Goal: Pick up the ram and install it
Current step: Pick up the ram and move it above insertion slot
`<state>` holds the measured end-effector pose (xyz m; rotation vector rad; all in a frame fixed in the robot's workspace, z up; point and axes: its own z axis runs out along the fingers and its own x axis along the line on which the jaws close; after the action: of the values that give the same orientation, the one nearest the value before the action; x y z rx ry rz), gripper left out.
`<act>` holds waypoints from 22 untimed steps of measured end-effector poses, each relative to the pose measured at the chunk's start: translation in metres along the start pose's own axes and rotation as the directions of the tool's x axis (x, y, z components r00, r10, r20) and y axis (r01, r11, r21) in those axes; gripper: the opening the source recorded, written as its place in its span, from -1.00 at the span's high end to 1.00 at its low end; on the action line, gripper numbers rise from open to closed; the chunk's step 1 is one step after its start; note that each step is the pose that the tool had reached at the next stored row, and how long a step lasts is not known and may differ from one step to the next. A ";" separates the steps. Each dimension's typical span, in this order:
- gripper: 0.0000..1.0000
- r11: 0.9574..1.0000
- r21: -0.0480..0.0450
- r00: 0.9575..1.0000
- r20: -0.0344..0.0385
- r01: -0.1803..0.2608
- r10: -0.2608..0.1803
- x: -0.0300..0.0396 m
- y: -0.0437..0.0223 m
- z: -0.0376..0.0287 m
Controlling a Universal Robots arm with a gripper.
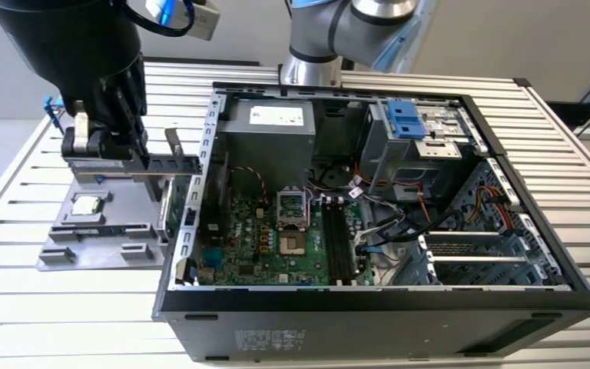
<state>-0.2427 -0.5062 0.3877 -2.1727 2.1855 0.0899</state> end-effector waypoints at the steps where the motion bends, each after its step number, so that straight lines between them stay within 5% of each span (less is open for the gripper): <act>1: 1.00 1.000 0.000 1.000 0.000 0.000 0.000 0.0000 -0.0013 0.0000; 9: 1.00 1.000 -0.002 1.000 0.000 -0.002 0.002 -0.0001 -0.0154 0.0000; 16: 1.00 0.999 0.001 0.999 0.000 -0.039 0.039 -0.0001 -0.0188 0.0001; 22: 1.00 0.999 0.001 0.999 0.000 -0.041 0.041 -0.0002 -0.0287 0.0000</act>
<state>-0.2140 -0.5062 0.3877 -2.1275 2.2304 0.0910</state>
